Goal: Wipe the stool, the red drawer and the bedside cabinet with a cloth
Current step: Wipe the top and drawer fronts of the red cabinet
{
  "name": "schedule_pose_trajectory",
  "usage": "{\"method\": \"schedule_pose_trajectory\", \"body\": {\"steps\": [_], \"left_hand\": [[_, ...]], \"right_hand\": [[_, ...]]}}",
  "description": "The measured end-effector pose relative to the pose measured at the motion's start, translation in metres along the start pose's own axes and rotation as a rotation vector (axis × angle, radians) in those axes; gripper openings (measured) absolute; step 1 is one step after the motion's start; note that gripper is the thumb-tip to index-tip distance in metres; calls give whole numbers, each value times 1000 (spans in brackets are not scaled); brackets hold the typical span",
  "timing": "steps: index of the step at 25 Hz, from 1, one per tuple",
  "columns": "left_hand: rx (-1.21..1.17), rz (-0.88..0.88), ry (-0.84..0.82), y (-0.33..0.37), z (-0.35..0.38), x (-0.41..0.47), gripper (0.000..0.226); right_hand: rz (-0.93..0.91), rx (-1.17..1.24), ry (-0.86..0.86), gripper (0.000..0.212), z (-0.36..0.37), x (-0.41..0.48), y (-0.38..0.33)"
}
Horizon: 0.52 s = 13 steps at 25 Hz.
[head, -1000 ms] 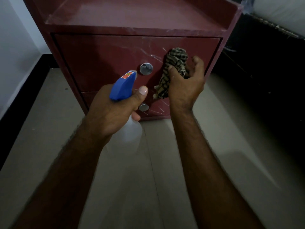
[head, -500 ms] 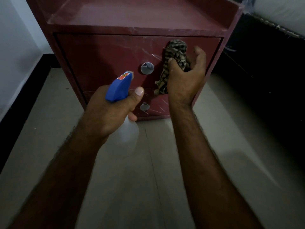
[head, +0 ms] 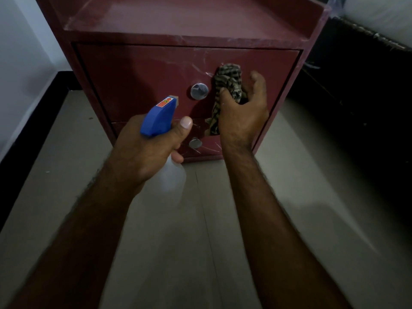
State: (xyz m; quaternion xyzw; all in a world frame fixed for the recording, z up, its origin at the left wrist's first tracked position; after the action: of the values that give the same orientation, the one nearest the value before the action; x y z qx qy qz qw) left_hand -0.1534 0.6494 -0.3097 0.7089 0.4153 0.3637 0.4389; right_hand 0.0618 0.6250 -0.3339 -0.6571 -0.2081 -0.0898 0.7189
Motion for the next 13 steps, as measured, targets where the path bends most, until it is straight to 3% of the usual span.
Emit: {"method": "schedule_pose_trajectory", "body": {"steps": [3, 9, 13], "left_hand": [[0, -12, -1, -2, 0, 1, 14], [6, -13, 18, -4, -4, 3, 14], [-3, -10, 9, -4, -1, 2, 14]], "right_hand": [[-73, -37, -21, 61, 3, 0, -3], [5, -142, -51, 58, -11, -12, 34], [-58, -87, -46, 57, -2, -8, 12]]}}
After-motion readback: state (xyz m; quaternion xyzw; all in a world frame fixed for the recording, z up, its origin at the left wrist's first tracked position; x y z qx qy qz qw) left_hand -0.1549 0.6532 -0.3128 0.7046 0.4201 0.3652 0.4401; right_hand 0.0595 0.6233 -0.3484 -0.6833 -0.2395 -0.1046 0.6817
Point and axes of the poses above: each hand's wrist, its own x-axis towards the middle knuckle, its own z-axis out of the palm, y = z × x, the point moved 7 cm from there along x, towards the middle knuckle, and after that the axes turned 7 degrees about y, right-handed, at the moved point
